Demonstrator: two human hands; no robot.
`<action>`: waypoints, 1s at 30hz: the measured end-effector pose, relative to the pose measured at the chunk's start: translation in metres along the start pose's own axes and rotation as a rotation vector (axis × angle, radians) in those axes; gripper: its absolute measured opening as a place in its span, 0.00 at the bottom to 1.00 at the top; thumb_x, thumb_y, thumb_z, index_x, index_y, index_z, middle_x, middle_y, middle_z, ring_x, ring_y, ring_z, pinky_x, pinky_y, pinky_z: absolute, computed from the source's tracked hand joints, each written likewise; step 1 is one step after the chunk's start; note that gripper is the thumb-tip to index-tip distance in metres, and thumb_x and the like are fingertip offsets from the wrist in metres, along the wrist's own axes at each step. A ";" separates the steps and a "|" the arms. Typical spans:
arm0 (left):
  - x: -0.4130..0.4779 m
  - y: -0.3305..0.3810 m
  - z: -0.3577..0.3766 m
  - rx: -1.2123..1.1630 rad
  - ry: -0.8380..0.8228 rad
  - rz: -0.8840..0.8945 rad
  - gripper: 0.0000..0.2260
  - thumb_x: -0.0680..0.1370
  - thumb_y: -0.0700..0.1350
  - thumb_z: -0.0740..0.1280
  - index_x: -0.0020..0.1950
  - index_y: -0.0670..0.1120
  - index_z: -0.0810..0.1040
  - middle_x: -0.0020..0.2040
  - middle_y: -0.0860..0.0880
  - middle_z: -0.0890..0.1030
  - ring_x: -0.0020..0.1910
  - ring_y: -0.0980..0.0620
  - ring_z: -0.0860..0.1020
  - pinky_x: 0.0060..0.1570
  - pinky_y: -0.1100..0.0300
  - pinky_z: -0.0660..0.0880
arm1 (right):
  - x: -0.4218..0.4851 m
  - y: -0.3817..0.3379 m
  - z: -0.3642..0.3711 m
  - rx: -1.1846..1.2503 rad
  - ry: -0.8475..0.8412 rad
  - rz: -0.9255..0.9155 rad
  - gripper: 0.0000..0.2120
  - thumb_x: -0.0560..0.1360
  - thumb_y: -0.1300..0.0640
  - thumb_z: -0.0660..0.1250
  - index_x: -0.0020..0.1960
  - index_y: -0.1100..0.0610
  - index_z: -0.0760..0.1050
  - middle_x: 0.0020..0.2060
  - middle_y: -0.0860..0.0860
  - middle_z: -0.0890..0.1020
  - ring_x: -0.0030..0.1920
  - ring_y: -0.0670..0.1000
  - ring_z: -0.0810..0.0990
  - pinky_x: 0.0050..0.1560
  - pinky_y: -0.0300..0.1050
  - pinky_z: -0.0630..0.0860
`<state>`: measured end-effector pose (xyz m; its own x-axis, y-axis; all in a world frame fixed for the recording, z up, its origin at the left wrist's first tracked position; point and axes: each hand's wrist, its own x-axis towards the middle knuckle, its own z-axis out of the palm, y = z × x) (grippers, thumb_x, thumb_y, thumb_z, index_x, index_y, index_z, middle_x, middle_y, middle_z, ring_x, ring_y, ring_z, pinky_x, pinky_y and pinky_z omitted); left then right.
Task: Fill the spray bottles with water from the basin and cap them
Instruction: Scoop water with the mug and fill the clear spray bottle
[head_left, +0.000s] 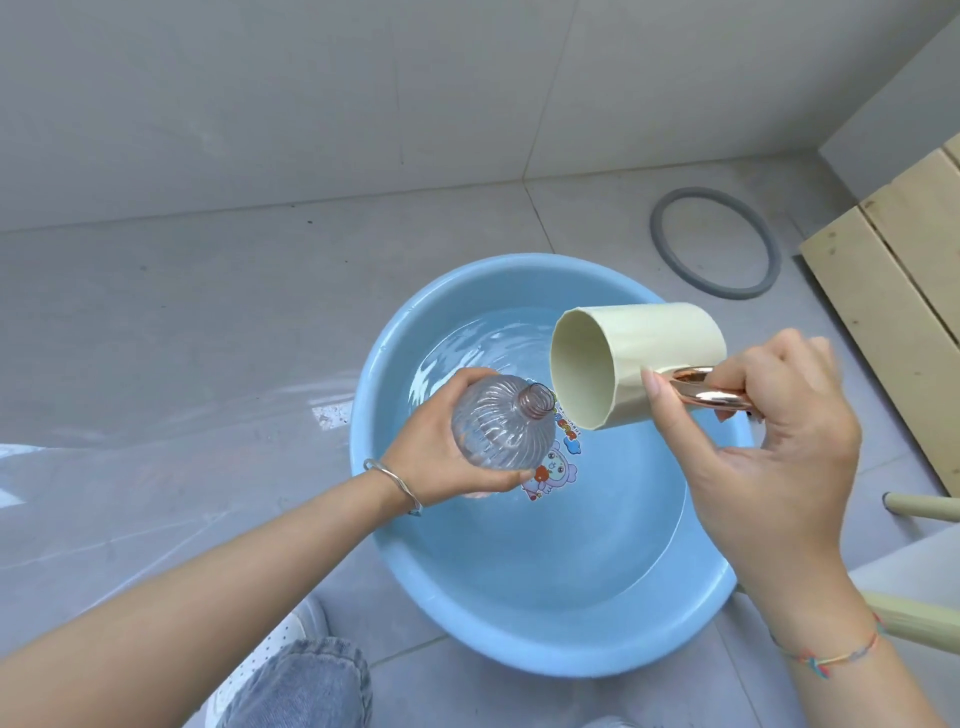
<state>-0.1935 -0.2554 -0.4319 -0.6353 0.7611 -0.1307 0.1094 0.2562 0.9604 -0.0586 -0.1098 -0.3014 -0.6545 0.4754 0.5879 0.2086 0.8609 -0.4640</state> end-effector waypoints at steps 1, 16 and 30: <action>0.000 0.000 0.000 -0.005 0.003 -0.001 0.37 0.57 0.53 0.81 0.62 0.53 0.71 0.53 0.61 0.79 0.53 0.61 0.78 0.54 0.71 0.71 | 0.000 -0.002 0.001 -0.008 0.000 -0.016 0.15 0.72 0.55 0.71 0.33 0.61 0.71 0.31 0.46 0.65 0.38 0.49 0.61 0.40 0.38 0.62; -0.003 0.005 -0.001 -0.004 0.019 -0.005 0.36 0.56 0.57 0.79 0.61 0.56 0.70 0.53 0.63 0.79 0.54 0.62 0.77 0.55 0.70 0.71 | -0.002 -0.005 0.006 -0.038 0.030 -0.089 0.15 0.73 0.55 0.71 0.32 0.60 0.71 0.31 0.49 0.66 0.39 0.49 0.62 0.39 0.46 0.63; 0.001 0.107 -0.016 -0.094 0.129 0.118 0.36 0.61 0.39 0.83 0.64 0.46 0.70 0.55 0.60 0.78 0.52 0.68 0.76 0.51 0.77 0.68 | -0.003 -0.020 -0.038 0.924 0.440 0.979 0.18 0.68 0.43 0.69 0.31 0.50 0.64 0.27 0.46 0.64 0.36 0.47 0.66 0.53 0.44 0.61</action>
<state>-0.1949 -0.2367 -0.3255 -0.7158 0.6982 0.0107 0.1206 0.1085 0.9868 -0.0334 -0.1215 -0.2686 -0.2122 0.9666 -0.1434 -0.2166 -0.1896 -0.9577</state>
